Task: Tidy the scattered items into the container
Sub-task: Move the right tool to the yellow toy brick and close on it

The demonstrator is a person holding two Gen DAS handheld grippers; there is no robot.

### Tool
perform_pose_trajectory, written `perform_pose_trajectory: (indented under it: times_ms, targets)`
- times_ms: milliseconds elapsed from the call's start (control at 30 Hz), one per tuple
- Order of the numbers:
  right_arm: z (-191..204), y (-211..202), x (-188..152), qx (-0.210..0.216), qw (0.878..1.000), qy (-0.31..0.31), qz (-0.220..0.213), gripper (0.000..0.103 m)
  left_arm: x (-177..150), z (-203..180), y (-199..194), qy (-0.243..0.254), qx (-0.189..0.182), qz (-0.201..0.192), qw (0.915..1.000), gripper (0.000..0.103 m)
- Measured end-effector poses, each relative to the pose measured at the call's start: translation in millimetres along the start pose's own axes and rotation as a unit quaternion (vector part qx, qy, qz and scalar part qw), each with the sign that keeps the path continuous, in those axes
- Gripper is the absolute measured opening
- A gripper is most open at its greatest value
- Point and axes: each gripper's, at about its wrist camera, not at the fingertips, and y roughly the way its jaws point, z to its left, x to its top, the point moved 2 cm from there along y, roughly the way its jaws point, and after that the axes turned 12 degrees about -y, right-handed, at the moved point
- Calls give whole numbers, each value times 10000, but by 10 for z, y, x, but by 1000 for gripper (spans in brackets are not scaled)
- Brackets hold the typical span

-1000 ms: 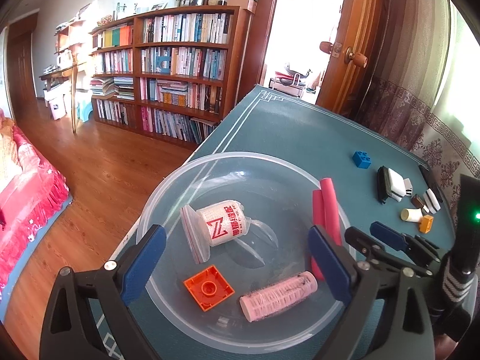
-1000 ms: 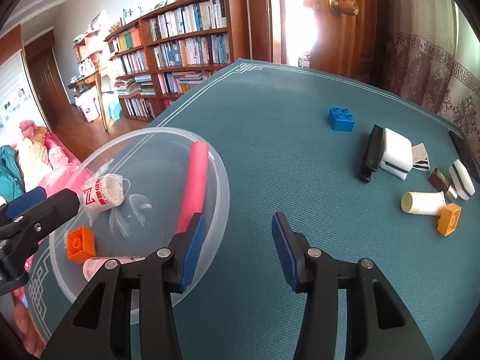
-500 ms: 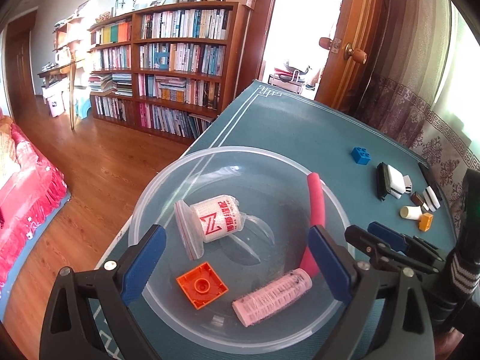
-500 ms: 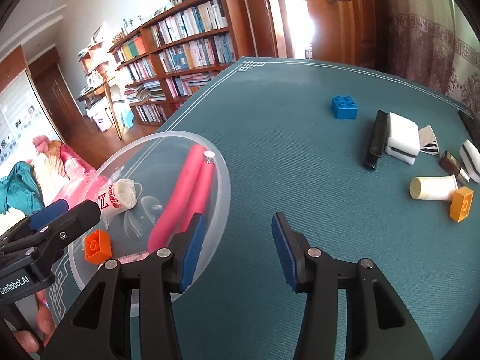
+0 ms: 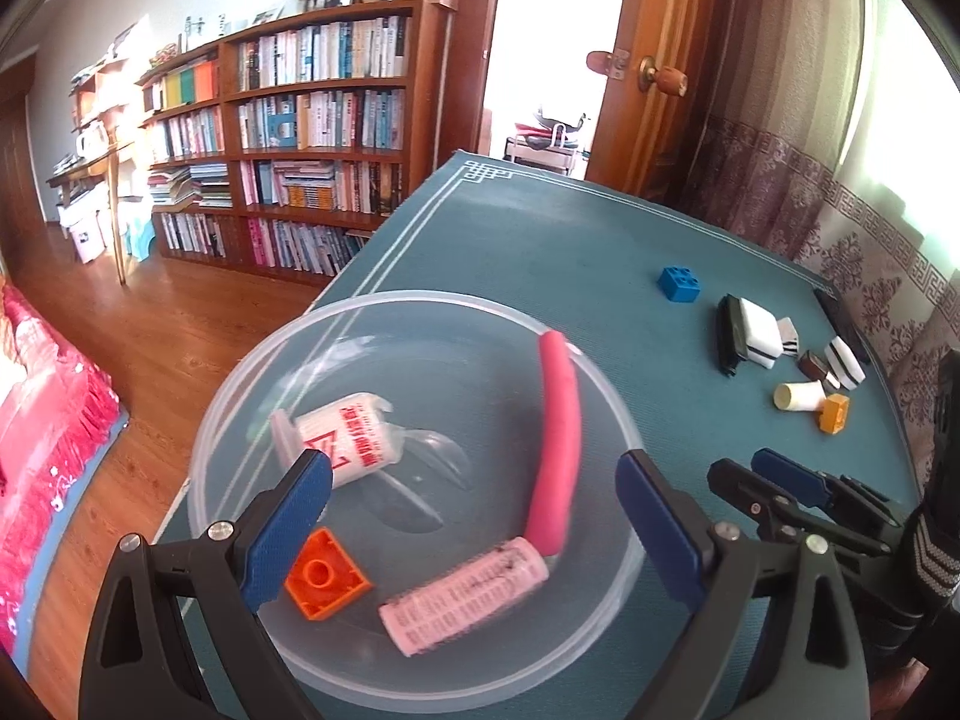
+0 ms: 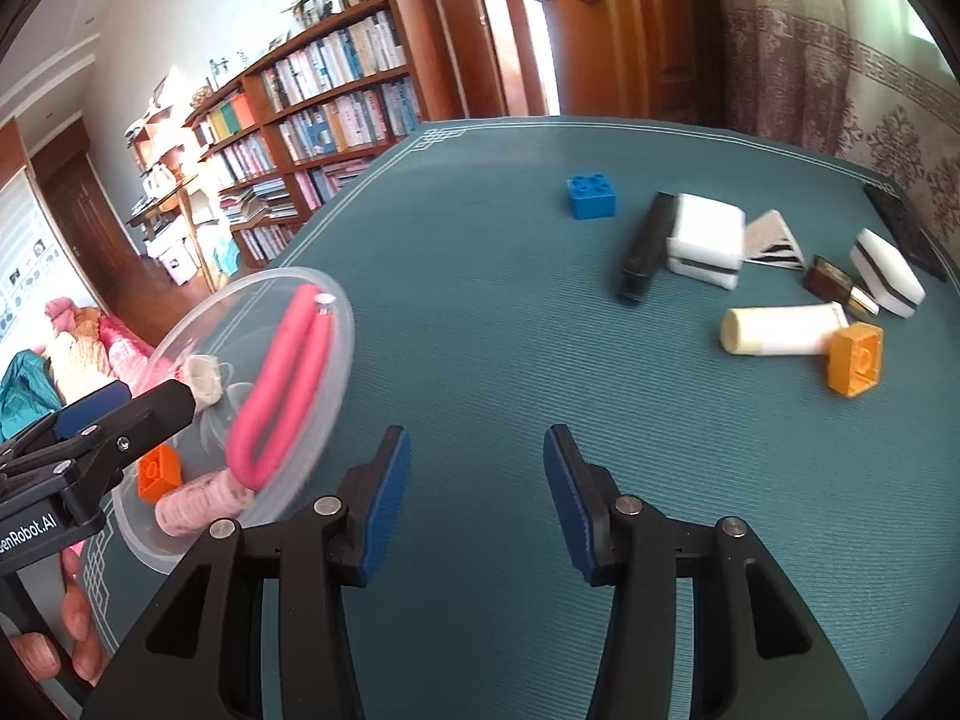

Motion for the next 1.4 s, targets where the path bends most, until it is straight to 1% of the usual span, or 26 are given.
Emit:
perform_pose_trajectory:
  times_ms: [267,533,700,867,1000,1133,1300,1367,1400]
  targets:
    - [-599,-181,-165,-478,9982,372,-16,50,-45,-402,50,382,-164,112,9991,97]
    - [-1266,-341,-303,-1017,9919,753,-52,50,-103,-866,146,740,-401,307,9960,97]
    - [-1555,-374,-347,-1209,9890,844,-65,50,-140,-1155,222,924,-580,449,9930,97]
    - [-1725,-311,-308,-1303,9879,841,-24,50,-187,-1431,325,1179,-624,527,9897,97]
    - [-1811,-236,-260,-1295,9879,857,-45,50,-232,-1619,400,1401,-654,586,9862,97]
    - [-1888,-152,-233,-1111,9890,980,-43,50,-259,-1754,457,1542,-657,606,9840,97]
    - [-1909,-81,-229,-1015,9901,969,-34,50,-258,-1869,528,1614,-660,622,9827,97]
    - [-1919,-63,-240,-972,9905,971,-56,44,-261,-1909,560,1629,-665,645,9823,97]
    - [-1923,-58,-244,-953,9908,960,-57,38,-261,-1924,573,1635,-667,658,9821,97]
